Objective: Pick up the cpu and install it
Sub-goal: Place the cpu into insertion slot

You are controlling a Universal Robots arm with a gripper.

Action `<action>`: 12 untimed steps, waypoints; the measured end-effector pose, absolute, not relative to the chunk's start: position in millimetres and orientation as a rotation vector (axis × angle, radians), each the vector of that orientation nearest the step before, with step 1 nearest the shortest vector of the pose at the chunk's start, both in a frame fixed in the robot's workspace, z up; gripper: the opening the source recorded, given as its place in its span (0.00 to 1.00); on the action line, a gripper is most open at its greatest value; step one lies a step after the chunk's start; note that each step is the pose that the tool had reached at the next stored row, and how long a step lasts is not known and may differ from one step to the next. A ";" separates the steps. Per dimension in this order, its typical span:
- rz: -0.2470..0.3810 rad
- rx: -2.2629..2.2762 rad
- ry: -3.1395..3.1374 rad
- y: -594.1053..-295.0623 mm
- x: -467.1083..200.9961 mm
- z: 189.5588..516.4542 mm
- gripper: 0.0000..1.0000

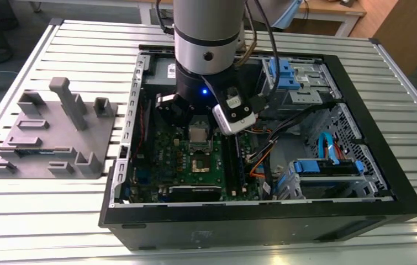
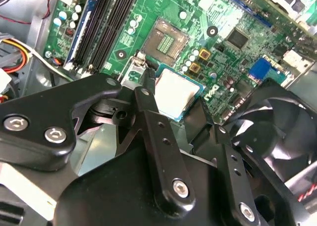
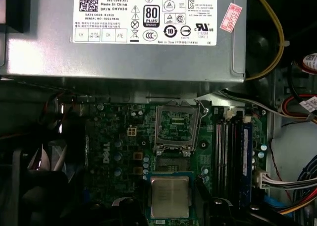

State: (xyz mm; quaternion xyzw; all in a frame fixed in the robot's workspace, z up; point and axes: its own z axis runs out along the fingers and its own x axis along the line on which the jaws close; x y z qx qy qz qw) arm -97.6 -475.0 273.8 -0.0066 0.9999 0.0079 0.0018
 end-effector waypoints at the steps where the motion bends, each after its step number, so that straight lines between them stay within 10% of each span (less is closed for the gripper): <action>1: 0.025 -0.021 3.138 -475.5 -97.5 272.8 0.47; 12: 0.025 -0.021 3.138 -476.2 -97.3 267.9 0.47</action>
